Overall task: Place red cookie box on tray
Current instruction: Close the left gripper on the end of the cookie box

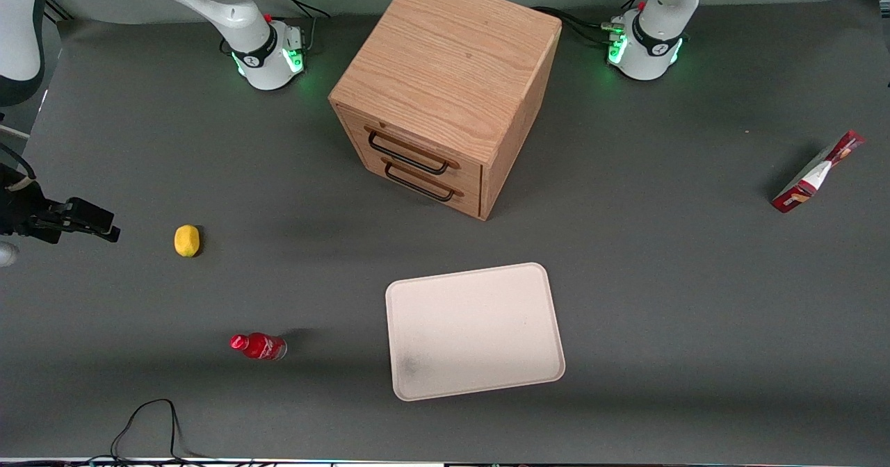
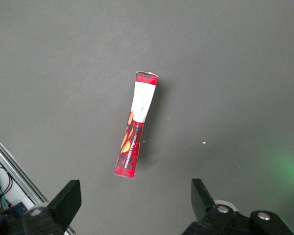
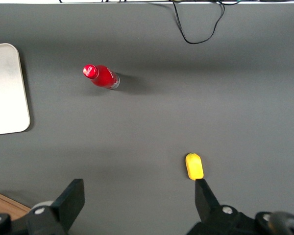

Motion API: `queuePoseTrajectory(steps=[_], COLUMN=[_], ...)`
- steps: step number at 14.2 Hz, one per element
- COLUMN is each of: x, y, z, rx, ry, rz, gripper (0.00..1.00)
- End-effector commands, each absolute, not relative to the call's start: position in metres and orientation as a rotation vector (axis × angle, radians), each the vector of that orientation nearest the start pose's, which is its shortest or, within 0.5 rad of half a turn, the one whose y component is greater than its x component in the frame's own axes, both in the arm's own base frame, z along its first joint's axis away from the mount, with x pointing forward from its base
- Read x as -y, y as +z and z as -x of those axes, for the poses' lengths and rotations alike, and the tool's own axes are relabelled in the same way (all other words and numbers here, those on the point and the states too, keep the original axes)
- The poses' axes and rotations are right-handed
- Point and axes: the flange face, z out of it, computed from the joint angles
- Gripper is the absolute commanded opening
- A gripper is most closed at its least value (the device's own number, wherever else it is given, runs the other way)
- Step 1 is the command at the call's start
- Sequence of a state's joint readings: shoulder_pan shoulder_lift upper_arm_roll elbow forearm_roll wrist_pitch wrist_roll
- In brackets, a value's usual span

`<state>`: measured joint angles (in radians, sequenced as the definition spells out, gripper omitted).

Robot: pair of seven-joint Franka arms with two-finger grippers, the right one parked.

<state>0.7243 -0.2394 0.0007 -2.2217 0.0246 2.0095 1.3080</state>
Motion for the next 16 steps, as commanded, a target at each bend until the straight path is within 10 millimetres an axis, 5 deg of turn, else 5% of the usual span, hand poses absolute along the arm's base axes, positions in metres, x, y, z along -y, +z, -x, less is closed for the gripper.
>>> queuePoseTrajectory(steps=[1,16], x=[-0.320,-0.333], y=[0.443,0.303], z=[-0.355,-0.369], rx=[-0.937,-1.003], ry=[0.010,-0.005], rz=[2.946,2.944], gripper=[1.00,1.00])
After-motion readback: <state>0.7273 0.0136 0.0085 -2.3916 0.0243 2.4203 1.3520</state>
